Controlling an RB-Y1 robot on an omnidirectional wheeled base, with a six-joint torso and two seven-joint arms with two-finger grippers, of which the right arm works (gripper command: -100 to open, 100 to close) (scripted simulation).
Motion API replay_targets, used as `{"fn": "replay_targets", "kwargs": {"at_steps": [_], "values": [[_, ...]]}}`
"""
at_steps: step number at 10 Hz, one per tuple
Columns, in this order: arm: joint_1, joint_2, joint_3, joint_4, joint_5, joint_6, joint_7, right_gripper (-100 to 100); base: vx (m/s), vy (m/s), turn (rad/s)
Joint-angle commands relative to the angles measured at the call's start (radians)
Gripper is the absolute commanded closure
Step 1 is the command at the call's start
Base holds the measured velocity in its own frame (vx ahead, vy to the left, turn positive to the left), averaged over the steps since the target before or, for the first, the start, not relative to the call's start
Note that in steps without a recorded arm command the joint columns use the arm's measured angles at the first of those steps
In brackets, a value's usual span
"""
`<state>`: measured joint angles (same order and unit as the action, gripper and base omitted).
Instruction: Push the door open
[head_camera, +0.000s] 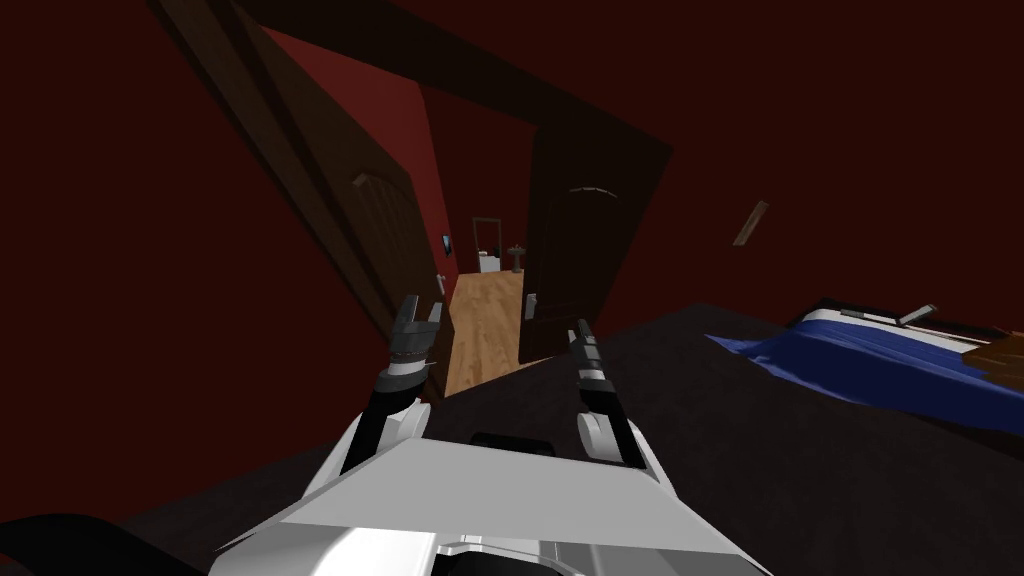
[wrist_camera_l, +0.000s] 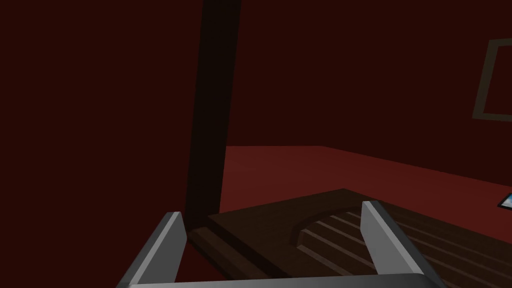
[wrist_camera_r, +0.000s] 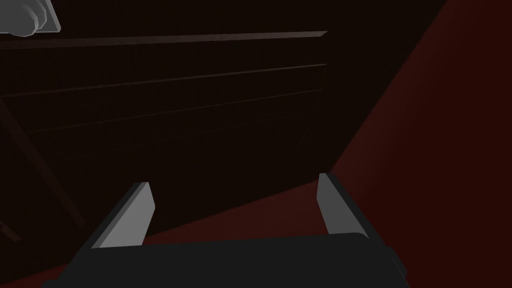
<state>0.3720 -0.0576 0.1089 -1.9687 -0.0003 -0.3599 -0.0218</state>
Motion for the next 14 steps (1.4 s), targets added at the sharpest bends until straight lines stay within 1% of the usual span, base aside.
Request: {"fn": "replay_targets", "kwargs": {"at_steps": [1,4,5,11,12,14], "values": [[-0.018,-0.006,0.012,0.037,0.001,0.011,-0.004,-100,0.078,-0.089,0.082],[-0.05,-0.016,0.034,0.111,0.002,0.023,-0.01,-100,0.083,-0.086,0.095],[-0.05,-0.016,0.034,0.111,0.002,0.023,-0.01,-100,0.047,-0.062,0.025],[-0.112,-0.031,0.077,0.257,0.004,0.045,-0.023,-100,0.078,-0.079,0.086],[-0.131,-0.034,0.09,0.302,0.004,0.052,-0.027,-100,0.109,-0.105,0.117],[-0.149,-0.037,0.102,0.344,0.005,0.059,-0.031,-100,0.105,-0.132,0.108]]}}
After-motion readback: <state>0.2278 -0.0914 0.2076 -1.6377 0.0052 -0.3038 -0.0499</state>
